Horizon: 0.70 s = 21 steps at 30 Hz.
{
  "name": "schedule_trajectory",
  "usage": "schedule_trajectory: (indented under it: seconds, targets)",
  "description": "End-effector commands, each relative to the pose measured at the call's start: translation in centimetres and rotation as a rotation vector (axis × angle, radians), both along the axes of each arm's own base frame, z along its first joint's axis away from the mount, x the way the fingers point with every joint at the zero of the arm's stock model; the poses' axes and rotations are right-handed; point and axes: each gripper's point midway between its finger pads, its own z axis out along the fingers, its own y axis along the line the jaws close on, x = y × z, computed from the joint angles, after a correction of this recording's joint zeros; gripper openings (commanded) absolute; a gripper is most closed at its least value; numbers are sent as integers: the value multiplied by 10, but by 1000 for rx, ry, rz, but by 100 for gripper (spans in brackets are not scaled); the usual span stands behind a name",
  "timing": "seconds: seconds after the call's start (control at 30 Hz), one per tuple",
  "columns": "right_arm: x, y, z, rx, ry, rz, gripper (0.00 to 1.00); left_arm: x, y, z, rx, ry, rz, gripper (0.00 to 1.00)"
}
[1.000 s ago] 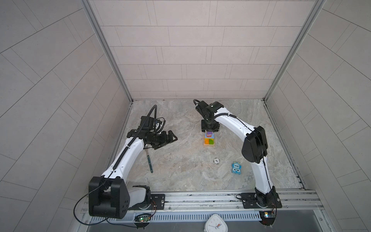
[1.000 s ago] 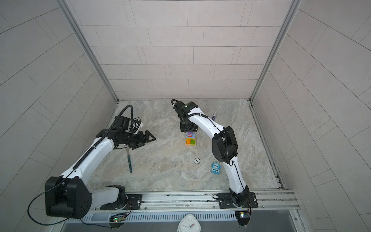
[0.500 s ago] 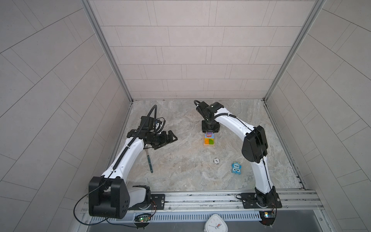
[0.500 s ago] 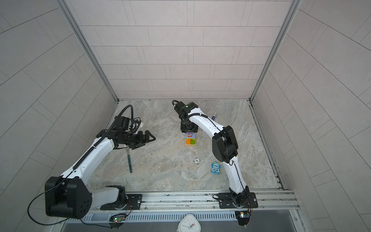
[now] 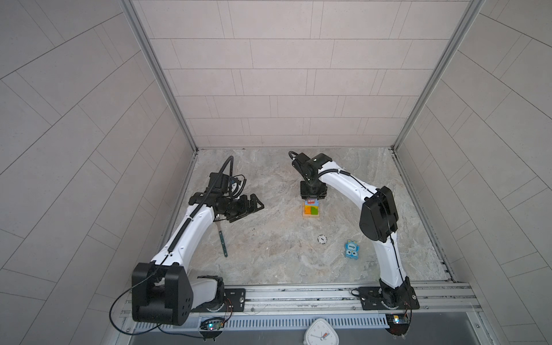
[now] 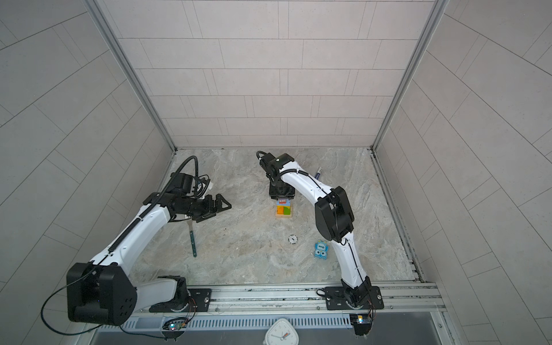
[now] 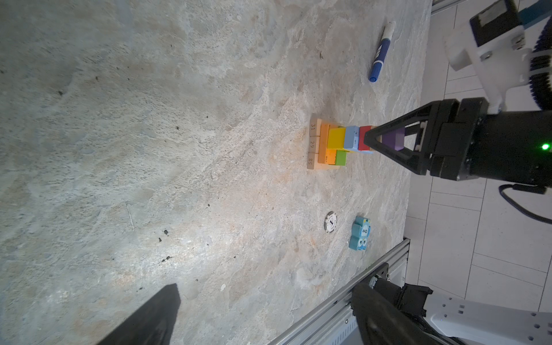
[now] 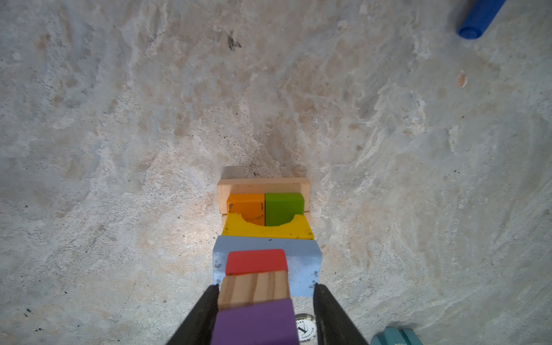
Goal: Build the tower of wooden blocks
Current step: 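Lower the purple cube onto the tower next to the wooden cube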
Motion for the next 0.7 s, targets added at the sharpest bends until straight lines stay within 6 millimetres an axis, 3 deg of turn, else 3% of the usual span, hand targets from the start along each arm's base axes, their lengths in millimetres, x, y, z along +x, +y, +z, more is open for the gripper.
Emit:
schedule_trajectory:
  seconds: [0.0, 0.67]
  targets:
    - [-2, -3, -7, -17, 19, -5, 51, -3, -2, 3, -3, -20, -14, 97]
    - [-4, -2, -12, -12, 38, 1, 46, -4, 0, 3, 6, -19, -10, 97]
